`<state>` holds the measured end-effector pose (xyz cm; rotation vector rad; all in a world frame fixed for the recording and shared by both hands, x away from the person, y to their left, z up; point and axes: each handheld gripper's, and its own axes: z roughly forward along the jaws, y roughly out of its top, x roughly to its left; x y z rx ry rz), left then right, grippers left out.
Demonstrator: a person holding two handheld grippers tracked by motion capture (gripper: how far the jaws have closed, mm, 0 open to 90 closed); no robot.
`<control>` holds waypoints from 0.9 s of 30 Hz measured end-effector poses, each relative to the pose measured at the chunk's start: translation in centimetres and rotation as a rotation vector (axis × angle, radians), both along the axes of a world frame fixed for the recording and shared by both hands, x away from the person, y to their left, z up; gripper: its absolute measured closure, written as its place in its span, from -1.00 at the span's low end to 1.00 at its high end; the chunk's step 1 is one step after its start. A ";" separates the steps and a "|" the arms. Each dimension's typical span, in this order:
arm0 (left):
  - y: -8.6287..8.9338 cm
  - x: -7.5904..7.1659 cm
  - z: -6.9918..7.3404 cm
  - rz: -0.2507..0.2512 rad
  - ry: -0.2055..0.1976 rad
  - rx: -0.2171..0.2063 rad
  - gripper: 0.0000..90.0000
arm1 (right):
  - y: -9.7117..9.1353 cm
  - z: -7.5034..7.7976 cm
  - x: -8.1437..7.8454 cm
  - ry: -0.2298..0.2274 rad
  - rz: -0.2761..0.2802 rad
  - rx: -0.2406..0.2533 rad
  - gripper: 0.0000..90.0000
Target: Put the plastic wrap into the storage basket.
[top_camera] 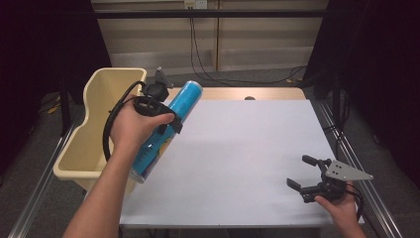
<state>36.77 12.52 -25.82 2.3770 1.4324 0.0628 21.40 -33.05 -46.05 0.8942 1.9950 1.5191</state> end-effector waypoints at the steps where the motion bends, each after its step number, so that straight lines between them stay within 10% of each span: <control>1: 0.2 0.0 0.2 0.008 -0.002 -0.002 -0.28 | 0.0 0.0 0.0 -0.004 0.000 -0.001 -0.98; 27: 7.1 -0.7 3.0 0.174 0.015 0.008 -0.28 | 0.0 0.0 0.0 0.001 0.000 -0.002 -0.98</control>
